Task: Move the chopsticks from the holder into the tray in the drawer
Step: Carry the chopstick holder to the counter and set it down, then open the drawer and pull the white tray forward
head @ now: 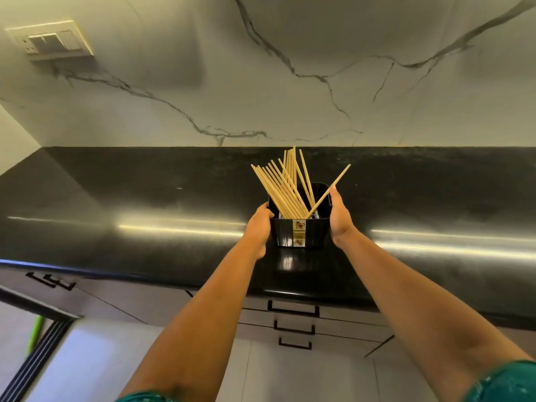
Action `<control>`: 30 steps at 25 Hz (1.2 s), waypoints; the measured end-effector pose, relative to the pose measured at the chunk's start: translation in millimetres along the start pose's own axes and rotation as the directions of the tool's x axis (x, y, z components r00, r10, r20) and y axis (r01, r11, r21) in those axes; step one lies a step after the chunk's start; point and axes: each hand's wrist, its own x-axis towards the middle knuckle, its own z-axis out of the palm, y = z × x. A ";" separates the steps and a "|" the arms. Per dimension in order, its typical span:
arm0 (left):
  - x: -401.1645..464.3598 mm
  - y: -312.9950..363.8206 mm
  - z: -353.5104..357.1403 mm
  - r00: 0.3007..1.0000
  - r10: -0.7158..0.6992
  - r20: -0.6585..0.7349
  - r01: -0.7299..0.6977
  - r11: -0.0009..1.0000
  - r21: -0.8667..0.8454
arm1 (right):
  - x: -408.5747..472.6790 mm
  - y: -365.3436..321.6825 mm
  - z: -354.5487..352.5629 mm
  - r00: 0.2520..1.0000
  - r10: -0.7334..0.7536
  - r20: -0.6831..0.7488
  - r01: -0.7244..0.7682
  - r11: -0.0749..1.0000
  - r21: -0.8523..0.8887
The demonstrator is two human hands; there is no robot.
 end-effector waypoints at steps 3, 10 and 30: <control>10.4 -3.3 -2.2 0.999 0.006 0.041 -0.008 0.999 0.044 | 7.4 1.8 1.6 1.000 0.014 -0.003 -0.014 1.000 0.001; -12.9 -14.7 -23.5 0.979 0.203 -0.033 -0.192 0.958 0.211 | -29.1 14.1 -5.6 0.925 -0.262 -0.273 0.221 0.960 -0.174; -30.2 -225.4 -30.9 0.891 0.040 0.452 -0.449 -0.062 0.891 | -93.7 237.3 -3.9 0.983 0.177 0.052 0.042 0.062 -0.997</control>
